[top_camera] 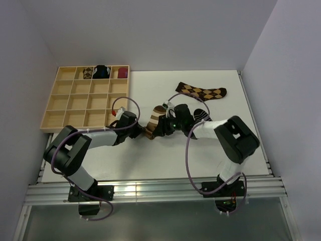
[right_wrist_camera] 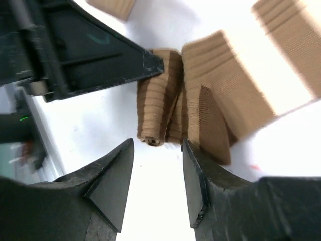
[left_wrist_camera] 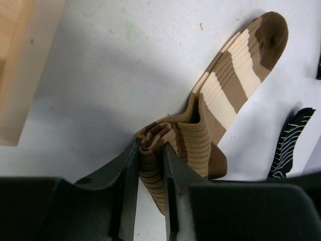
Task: Roll the socks
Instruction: Roll the sock at the center of the board.
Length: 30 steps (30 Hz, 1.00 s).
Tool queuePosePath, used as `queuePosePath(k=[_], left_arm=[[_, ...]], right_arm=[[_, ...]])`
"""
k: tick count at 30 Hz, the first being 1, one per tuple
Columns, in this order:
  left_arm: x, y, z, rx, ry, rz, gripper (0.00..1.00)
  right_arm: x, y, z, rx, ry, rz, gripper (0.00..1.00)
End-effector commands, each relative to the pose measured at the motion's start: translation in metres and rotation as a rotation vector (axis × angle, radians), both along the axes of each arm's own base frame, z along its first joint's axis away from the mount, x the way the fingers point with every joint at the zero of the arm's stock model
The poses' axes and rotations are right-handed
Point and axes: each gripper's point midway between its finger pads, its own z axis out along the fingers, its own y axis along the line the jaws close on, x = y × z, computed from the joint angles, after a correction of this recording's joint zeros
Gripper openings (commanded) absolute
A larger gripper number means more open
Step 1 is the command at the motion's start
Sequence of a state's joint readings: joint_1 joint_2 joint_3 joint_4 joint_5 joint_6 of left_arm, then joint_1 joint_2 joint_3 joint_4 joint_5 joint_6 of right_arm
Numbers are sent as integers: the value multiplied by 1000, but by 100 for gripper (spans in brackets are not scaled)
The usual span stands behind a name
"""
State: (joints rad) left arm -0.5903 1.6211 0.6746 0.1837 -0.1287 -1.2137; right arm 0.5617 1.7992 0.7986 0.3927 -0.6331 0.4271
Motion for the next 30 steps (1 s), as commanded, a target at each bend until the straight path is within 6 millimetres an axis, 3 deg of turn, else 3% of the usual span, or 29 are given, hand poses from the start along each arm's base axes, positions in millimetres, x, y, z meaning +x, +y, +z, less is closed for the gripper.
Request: queuePosePath(k=[1, 3, 11, 18, 22, 30], left_arm=[[-16, 15, -21, 137, 98, -15, 0], [-17, 15, -17, 164, 110, -24, 0], [-15, 11, -8, 207, 125, -49, 0], [-16, 7, -14, 206, 146, -68, 0], [-16, 6, -13, 204, 147, -71, 0], [-17, 4, -14, 199, 147, -80, 0]], right_arm=[[17, -10, 23, -108, -271, -70, 51], [23, -16, 29, -179, -387, -107, 54], [10, 10, 30, -355, -634, -91, 58], [1, 28, 26, -411, -719, -51, 58], [-2, 37, 13, -443, -721, -17, 58], [0, 40, -4, -492, -728, -11, 57]])
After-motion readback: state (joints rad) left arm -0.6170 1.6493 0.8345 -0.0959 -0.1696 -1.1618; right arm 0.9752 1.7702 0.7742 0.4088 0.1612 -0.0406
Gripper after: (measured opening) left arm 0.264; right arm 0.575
